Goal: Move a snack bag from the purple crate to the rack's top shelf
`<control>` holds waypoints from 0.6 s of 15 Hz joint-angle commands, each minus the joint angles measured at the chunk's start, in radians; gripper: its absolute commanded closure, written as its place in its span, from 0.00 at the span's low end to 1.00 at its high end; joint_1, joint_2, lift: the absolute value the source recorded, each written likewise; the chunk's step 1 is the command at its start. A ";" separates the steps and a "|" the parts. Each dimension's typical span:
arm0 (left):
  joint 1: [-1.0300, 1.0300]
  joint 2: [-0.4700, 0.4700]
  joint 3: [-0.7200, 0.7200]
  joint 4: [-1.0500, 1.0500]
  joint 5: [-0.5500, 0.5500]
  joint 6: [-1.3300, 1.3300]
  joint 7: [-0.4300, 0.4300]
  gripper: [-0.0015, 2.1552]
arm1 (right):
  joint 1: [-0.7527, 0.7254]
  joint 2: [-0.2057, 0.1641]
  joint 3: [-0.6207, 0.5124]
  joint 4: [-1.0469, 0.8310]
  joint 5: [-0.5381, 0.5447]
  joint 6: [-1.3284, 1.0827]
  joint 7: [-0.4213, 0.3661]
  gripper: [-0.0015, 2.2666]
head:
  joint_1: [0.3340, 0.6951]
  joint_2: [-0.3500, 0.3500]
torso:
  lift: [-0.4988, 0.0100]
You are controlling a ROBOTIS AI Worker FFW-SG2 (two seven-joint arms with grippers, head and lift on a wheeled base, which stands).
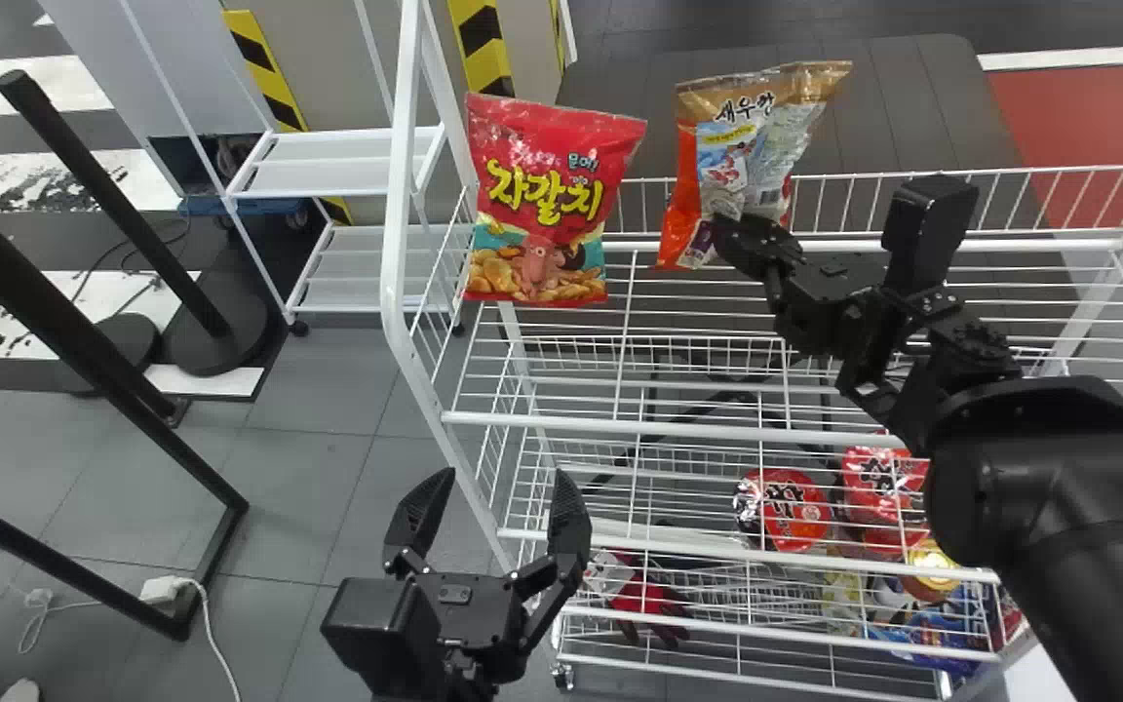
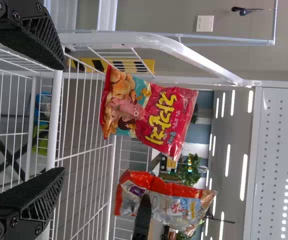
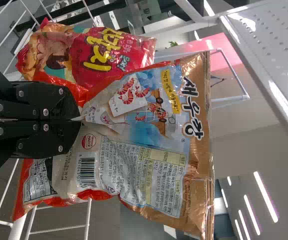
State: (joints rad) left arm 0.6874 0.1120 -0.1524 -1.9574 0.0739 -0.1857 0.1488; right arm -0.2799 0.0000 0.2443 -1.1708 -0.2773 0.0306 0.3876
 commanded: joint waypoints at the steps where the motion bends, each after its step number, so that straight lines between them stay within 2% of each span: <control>1: 0.003 0.000 0.002 0.000 0.001 -0.011 0.000 0.04 | -0.015 0.001 0.003 0.039 -0.008 -0.016 -0.004 0.63 | 1.00 0.77 | 0.98; 9: 0.014 0.000 0.005 0.000 0.001 -0.027 0.003 0.04 | -0.067 0.001 0.026 0.108 -0.039 0.009 -0.009 0.62 | 1.00 0.78 | 0.98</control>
State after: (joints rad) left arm 0.7009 0.1120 -0.1473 -1.9573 0.0752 -0.2113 0.1516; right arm -0.3416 0.0000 0.2693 -1.0663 -0.3121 0.0316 0.3790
